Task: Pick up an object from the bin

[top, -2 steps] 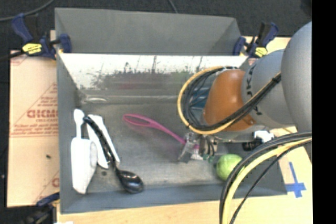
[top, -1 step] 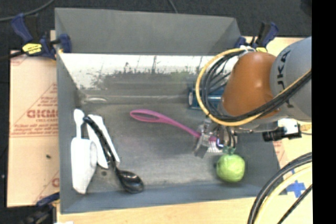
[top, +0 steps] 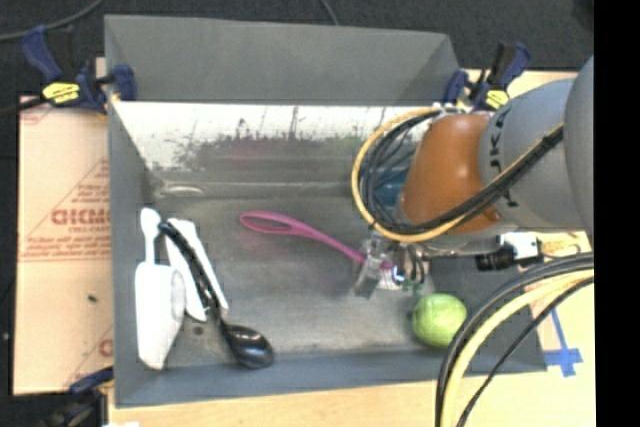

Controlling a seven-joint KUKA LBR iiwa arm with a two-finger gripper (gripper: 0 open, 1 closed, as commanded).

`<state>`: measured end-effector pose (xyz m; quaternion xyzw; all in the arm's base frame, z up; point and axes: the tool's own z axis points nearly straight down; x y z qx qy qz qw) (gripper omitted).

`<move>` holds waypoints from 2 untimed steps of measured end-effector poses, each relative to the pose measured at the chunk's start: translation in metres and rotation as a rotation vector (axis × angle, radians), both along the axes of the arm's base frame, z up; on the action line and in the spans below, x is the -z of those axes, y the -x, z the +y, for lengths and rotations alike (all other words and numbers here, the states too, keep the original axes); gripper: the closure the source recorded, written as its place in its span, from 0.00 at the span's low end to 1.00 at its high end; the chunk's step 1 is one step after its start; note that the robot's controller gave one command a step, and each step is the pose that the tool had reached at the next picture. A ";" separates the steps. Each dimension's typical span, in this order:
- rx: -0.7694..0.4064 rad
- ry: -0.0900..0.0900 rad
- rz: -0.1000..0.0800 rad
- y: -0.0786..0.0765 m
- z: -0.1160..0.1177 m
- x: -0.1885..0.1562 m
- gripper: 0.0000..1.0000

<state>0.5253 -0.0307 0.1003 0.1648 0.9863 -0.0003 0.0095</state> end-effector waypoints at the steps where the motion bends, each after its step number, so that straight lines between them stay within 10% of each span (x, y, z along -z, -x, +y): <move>1: -0.030 -0.001 0.017 0.009 -0.002 -0.046 1.00; 2: -0.018 0.000 -0.005 -0.026 -0.002 -0.055 1.00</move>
Offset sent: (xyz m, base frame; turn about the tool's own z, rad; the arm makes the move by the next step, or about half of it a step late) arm 0.0327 -0.0013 0.0413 -0.0088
